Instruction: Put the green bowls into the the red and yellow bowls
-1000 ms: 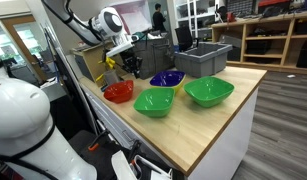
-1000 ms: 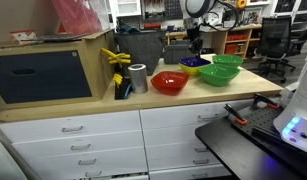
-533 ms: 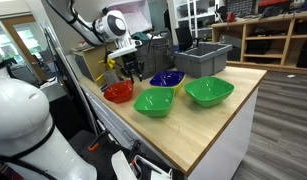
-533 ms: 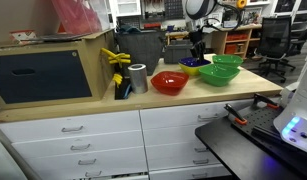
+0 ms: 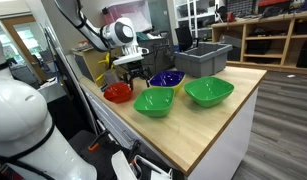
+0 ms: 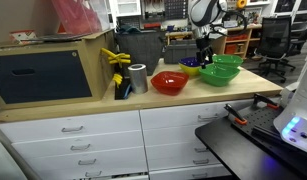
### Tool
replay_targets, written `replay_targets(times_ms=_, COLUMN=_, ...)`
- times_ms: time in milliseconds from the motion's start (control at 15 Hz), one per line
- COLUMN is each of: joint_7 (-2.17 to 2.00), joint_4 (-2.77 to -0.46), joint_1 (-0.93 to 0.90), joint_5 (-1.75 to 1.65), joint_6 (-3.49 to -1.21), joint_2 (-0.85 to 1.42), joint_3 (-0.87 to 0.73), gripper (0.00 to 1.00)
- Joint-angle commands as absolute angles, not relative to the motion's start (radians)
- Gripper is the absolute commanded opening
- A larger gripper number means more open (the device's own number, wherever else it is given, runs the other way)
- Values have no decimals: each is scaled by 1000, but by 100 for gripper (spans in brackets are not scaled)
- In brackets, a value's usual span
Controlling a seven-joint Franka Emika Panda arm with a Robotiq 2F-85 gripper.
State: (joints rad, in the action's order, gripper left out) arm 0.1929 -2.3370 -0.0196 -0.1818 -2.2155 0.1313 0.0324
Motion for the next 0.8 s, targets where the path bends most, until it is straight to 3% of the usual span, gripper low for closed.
replay_targets(times_ms=0, joint_7=175, joint_4=-2374, joint_1=-13, joint_5=-195, joint_6=-2255, joint_2=150, joint_3=20, gripper=100)
replay_targets(times_ms=533, joint_7=15, joint_4=-2453, joint_1=-32, joint_5=-358, joint_6=-2416, joint_2=219, joint_3=-11, gripper=100)
replay_targets(times_ms=600, joint_7=-13, joint_4=-2462, joint_1=-33, joint_5=-399, joint_6=-2441, joint_2=230, joint_3=-21, gripper=75)
replay_targets(times_ms=667, joint_7=-45, joint_4=-2469, joint_1=-39, joint_5=-440, joint_6=-2464, joint_2=240, joint_3=-33, gripper=74)
replay_targets(times_ms=733, joint_7=-73, joint_4=-2477, joint_1=-45, joint_5=-473, joint_6=-2487, joint_2=245, joint_3=-41, gripper=65)
